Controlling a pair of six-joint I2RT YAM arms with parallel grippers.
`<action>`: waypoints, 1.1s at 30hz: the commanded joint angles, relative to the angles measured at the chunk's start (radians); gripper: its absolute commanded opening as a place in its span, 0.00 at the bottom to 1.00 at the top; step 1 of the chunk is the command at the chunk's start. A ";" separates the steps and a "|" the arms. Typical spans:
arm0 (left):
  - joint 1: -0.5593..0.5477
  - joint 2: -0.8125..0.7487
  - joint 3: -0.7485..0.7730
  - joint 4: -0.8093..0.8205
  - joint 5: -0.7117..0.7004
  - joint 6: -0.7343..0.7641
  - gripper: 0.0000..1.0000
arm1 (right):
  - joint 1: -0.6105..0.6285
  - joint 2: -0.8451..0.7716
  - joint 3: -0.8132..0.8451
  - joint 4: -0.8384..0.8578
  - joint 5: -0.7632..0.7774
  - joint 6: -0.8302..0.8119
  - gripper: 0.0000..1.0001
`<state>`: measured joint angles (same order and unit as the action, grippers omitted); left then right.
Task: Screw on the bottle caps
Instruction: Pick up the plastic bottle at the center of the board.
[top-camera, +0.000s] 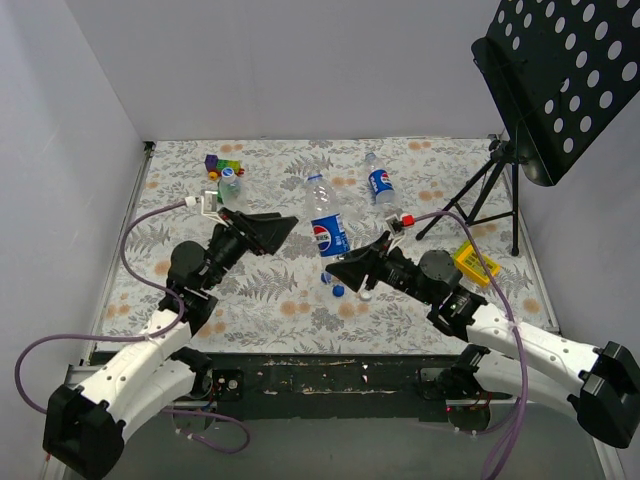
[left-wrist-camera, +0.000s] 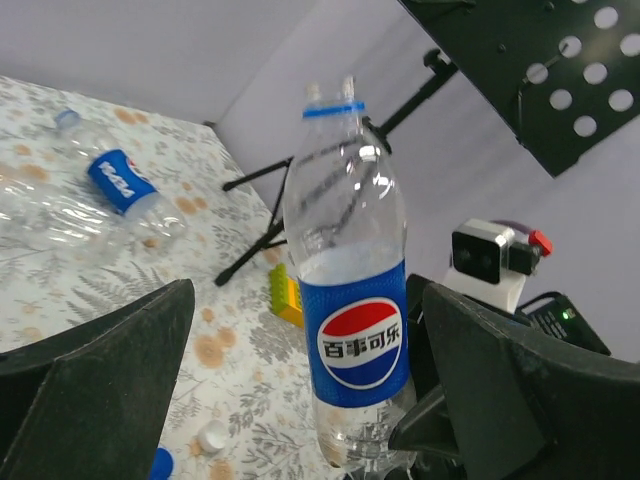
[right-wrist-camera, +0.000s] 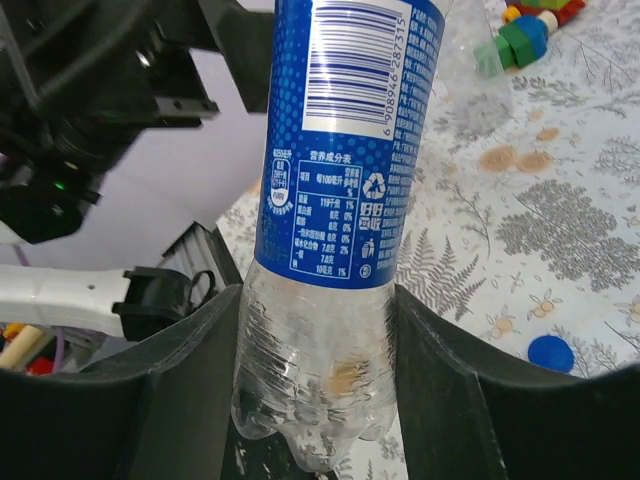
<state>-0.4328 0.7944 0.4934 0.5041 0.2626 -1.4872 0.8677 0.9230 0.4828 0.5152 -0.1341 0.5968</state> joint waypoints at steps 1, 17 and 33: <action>-0.107 0.057 0.017 0.148 -0.002 0.001 0.98 | 0.010 -0.038 -0.023 0.184 0.039 0.073 0.44; -0.288 0.210 0.071 0.237 -0.131 0.073 0.98 | 0.033 -0.001 -0.049 0.319 -0.016 0.093 0.45; -0.297 0.244 0.096 0.301 -0.109 0.041 0.78 | 0.060 0.050 -0.050 0.322 -0.041 0.034 0.47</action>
<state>-0.7250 1.0405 0.5575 0.7673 0.1612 -1.4437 0.9134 0.9642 0.4286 0.7746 -0.1677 0.6682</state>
